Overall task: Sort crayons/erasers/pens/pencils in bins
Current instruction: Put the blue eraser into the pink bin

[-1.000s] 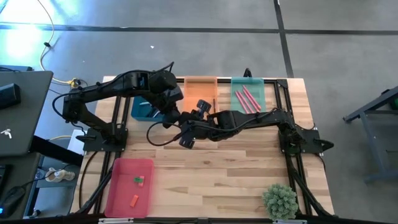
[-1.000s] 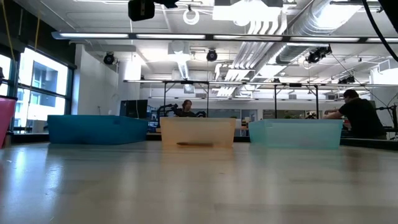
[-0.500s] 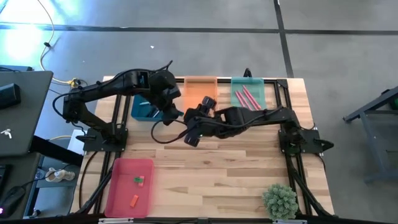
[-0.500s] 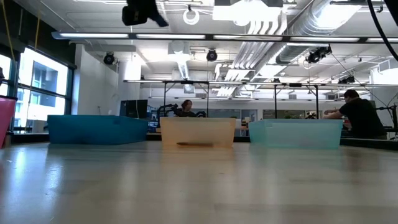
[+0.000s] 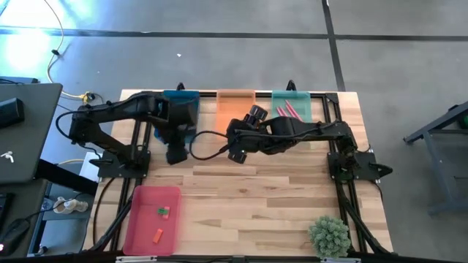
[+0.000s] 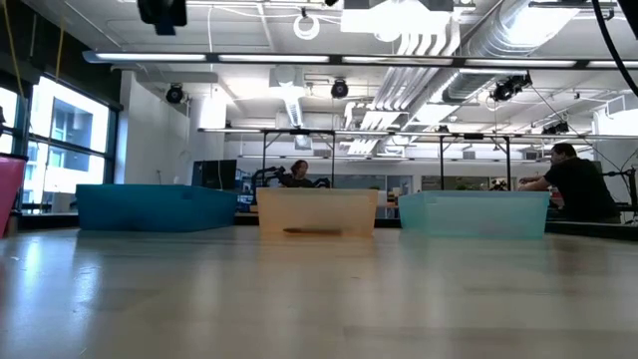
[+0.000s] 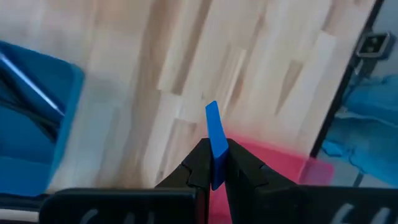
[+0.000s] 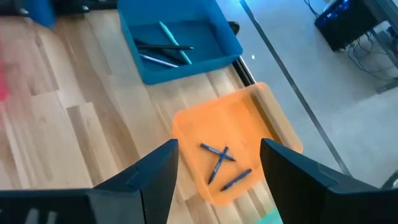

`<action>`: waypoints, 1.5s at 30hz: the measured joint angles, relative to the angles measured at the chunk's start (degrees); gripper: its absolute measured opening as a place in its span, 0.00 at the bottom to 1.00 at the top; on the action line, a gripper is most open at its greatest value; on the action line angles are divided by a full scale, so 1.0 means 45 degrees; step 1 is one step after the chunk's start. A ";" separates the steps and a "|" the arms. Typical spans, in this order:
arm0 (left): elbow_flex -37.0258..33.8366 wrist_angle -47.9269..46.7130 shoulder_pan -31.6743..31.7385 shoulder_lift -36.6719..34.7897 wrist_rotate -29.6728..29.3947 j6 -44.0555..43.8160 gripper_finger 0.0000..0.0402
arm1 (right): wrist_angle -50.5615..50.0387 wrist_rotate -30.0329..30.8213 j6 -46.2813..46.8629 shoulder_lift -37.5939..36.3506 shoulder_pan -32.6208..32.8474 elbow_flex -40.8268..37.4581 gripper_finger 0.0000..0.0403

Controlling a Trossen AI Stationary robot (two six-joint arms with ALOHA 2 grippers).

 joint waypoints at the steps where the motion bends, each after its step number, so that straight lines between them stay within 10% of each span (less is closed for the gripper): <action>1: -0.0075 -0.0034 -0.0239 -0.0088 0.0031 -0.0121 0.04 | -0.0042 -0.0003 0.0001 0.0000 -0.0062 -0.0003 0.55; 21: -0.6711 0.3809 -0.6525 -0.4138 0.1597 -0.7596 0.04 | -0.0317 -0.0561 -0.0101 0.0000 -0.0912 -0.0013 0.55; 45: -1.3514 1.3423 -1.1482 -0.4348 0.2300 -1.3589 0.04 | -0.0215 -0.0780 -0.0104 0.0000 -0.0925 -0.0013 0.55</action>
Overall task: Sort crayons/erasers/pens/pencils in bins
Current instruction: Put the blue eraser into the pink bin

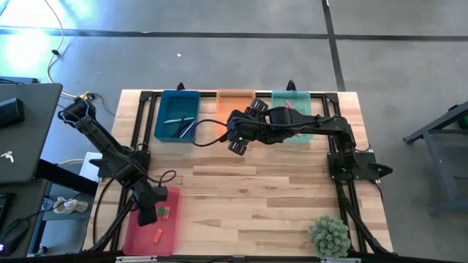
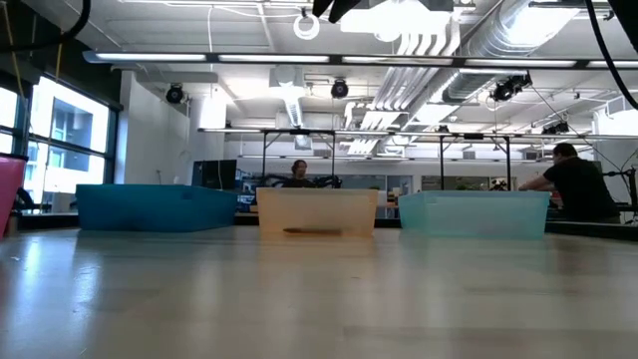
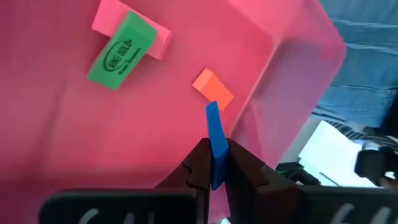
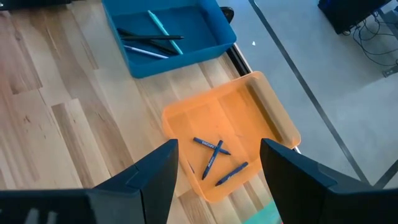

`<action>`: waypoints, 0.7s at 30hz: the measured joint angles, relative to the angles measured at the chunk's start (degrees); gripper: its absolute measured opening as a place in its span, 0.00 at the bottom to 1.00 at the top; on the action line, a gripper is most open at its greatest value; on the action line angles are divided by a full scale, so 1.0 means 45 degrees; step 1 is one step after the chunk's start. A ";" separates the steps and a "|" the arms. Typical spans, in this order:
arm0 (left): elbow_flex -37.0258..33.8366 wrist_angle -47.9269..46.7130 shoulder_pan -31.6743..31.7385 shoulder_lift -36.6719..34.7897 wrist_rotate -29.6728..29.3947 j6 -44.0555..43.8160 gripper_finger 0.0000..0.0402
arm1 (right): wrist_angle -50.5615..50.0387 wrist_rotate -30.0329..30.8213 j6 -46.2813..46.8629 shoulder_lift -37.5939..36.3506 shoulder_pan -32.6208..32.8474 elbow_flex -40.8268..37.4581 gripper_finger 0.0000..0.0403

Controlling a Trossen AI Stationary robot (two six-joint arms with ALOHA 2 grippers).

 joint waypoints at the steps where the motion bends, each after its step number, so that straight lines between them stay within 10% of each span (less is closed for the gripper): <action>1: -0.0178 0.0316 -0.0059 0.0000 -0.0020 -0.0093 0.04 | 0.0000 0.0000 0.0000 0.0000 0.0000 0.0000 0.55; 21: -0.0993 0.1196 -0.0322 0.0067 0.0048 0.0198 0.35 | 0.0007 0.0000 0.0097 0.0000 0.0000 0.0000 0.55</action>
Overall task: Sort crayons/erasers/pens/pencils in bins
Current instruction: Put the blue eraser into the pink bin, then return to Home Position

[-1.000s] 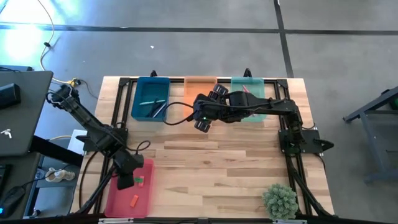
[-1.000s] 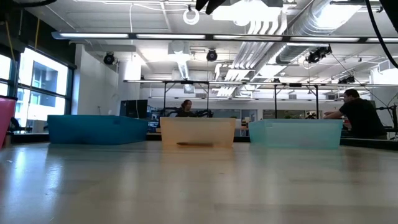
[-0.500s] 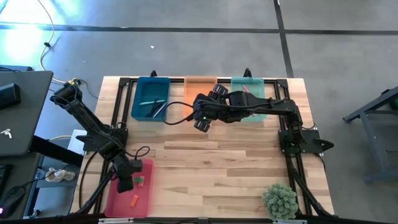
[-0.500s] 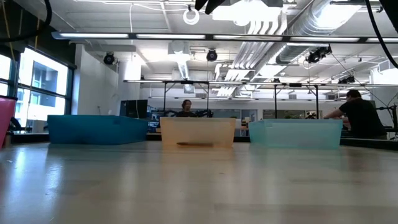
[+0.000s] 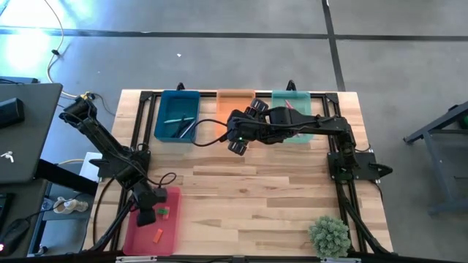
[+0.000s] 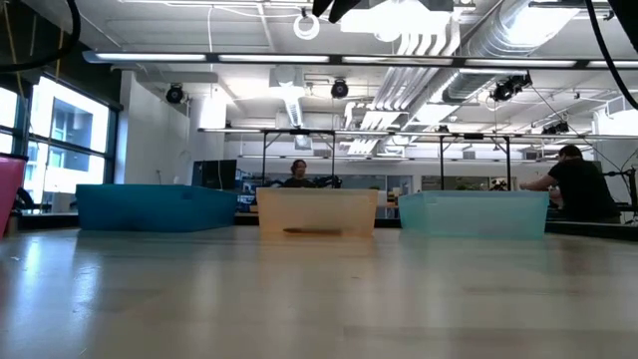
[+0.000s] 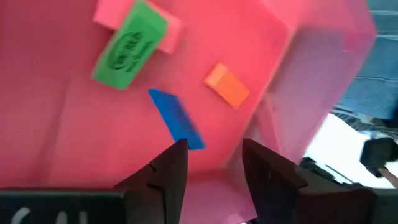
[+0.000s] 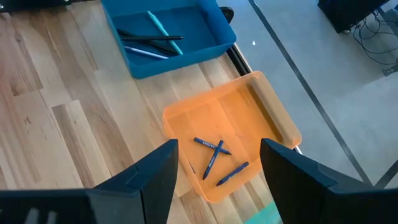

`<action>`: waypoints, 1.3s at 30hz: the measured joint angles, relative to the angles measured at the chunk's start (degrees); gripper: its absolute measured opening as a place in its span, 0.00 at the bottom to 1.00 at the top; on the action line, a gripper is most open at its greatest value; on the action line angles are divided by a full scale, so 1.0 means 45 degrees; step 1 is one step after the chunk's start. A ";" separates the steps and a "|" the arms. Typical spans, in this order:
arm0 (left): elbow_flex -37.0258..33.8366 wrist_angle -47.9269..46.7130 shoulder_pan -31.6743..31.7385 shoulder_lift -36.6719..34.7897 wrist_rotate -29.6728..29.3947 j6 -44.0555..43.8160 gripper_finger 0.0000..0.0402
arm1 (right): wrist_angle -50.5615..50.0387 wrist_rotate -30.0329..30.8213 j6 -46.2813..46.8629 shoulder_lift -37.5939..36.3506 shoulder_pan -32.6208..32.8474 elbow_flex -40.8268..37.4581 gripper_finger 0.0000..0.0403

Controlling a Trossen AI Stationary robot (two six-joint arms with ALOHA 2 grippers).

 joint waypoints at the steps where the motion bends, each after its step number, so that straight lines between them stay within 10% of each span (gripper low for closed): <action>1: 0.0000 0.0149 0.0000 -0.0035 0.0002 0.0005 0.36 | -0.0002 0.0000 0.0000 0.0000 0.0000 0.0000 0.55; 15: 0.0008 0.0932 0.0590 -0.2538 -0.1288 0.1504 0.34 | 0.0040 0.0000 -0.0330 0.0000 0.0000 0.0000 0.55; 39: 0.0024 0.2402 0.5432 -0.9422 -0.6426 1.1840 0.27 | 0.2854 -0.0573 -0.0645 -0.0797 -0.0171 -0.0010 0.55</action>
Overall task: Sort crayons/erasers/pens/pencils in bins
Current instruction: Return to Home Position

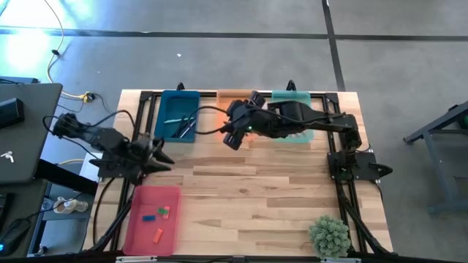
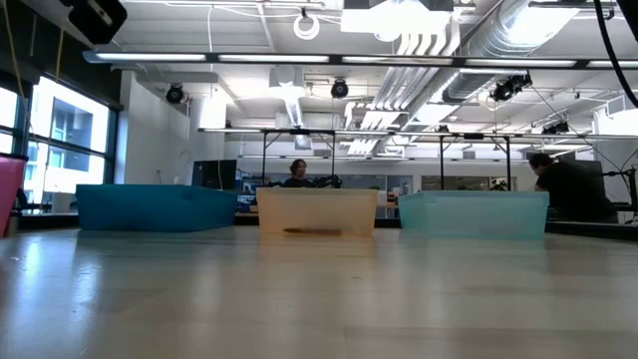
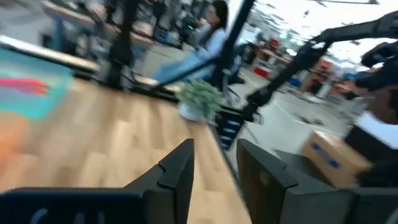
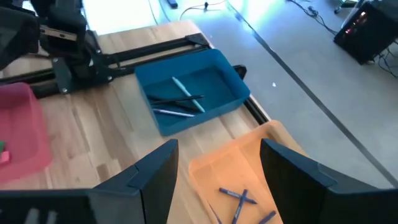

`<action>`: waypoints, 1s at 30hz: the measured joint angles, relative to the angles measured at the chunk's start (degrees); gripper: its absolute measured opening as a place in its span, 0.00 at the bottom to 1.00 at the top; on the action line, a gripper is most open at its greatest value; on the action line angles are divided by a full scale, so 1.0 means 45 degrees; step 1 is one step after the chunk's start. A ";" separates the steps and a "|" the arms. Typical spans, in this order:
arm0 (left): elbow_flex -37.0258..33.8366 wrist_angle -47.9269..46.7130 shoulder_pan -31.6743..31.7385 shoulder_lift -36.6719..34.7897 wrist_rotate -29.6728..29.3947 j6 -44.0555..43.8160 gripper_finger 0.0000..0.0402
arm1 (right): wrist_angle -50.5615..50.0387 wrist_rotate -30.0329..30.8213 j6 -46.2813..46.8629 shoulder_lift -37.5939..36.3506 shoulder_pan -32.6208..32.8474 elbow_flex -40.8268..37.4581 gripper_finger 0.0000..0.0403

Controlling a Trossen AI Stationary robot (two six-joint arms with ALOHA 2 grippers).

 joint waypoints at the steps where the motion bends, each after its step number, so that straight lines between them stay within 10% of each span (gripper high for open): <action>1: 0.0000 -0.0187 0.0133 -0.0245 -0.0145 0.0287 0.26 | 0.0008 0.0005 0.0069 -0.0009 -0.0071 0.0000 0.55; 11: -0.0005 -0.2146 0.1212 -0.2273 -0.1299 0.2017 0.01 | -0.0004 -0.0053 0.0524 -0.0024 -0.0501 0.0000 0.55; 30: -0.1780 -0.1028 0.1674 -0.4206 -0.1287 0.3767 0.00 | -0.0505 0.0010 0.0359 -0.1200 -0.1243 0.0000 0.55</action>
